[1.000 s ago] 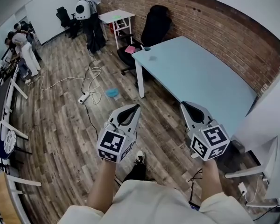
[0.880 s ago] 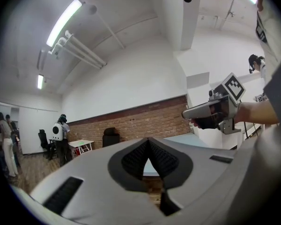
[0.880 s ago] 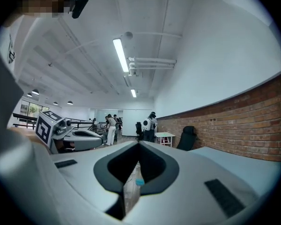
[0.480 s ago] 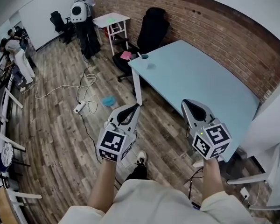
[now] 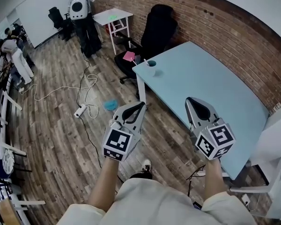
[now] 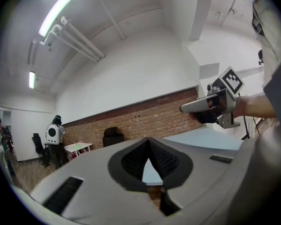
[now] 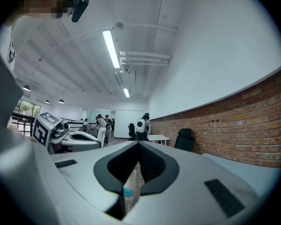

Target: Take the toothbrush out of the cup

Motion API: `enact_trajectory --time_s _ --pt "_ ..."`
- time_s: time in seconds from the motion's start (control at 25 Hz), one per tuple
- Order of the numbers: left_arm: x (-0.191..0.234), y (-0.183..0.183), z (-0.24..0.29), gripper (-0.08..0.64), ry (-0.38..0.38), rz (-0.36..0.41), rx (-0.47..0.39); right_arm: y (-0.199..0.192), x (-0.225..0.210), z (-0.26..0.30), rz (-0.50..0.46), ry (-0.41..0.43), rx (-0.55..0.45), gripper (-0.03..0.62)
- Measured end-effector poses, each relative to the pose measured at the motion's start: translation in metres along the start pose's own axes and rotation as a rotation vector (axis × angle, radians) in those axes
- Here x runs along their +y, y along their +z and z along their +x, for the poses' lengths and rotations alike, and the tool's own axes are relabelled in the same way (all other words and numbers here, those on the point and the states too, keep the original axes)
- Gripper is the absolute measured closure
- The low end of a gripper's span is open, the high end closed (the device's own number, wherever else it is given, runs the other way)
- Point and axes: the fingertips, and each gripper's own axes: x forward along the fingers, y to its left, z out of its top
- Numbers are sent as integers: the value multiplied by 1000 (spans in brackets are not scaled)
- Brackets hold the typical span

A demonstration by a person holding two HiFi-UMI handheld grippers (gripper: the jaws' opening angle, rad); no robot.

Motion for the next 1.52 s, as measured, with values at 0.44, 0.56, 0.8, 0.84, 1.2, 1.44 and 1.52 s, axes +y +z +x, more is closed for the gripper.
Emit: enact_trajectory --time_s 0.44,0.56,0.8,0.84,1.2,1.44,1.52 --pt "65 -30 49 554 -8 -46 27 -19 -18 76 20 21 78 577" --pt "76 -33 61 552 -16 -50 28 -23 -20 92 41 43 95 577" --pt "100 -46 84 552 -25 -57 40 -32 -27 126 41 58 122 577" --pt "104 -48 87 554 -27 -57 42 -34 -29 131 39 51 127 577" --pt "135 -66 113 552 -53 -62 63 -49 -45 166 61 12 170 565" --pt "146 -74 128 554 -61 -65 72 -56 -50 180 52 20 188 565" --pt "149 -78 134 554 -63 -68 78 -58 -53 185 48 18 186 565"
